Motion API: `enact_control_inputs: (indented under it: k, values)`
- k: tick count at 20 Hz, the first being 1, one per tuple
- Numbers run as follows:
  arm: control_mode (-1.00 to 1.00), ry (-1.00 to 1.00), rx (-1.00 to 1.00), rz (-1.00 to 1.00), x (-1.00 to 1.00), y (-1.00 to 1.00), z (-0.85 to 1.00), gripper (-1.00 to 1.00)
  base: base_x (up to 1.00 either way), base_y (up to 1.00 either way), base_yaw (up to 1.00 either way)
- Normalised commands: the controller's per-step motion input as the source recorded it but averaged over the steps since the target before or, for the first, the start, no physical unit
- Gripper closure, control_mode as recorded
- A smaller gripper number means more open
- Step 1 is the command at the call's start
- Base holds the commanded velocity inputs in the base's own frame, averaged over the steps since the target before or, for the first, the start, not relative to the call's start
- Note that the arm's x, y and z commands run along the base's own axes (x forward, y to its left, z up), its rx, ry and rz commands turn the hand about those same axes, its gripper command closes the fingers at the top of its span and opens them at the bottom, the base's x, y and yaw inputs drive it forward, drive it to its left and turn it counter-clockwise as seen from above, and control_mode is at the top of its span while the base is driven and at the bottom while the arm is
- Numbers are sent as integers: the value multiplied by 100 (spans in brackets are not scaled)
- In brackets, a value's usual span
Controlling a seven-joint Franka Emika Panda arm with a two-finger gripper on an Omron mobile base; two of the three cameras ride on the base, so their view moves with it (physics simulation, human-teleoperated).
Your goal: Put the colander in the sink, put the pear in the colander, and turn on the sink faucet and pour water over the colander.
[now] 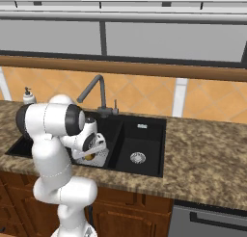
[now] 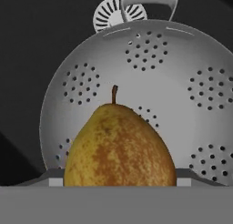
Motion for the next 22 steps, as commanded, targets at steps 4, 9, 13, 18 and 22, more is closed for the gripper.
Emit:
enact_control_inputs:
  k: [4,9,13,18,22]
  values:
    - [-100,2,-2,-2,38,2,-36,100,0,0,0]
    - [-100,0,0,-2,35,1,-39,100,0,0,0]
    - [-100,-2,0,-2,27,0,-46,100,0,0,0]
    - [-100,-5,0,-2,20,0,-32,100,0,0,0]
    - [-100,-7,0,-1,6,0,-16,100,0,0,0]
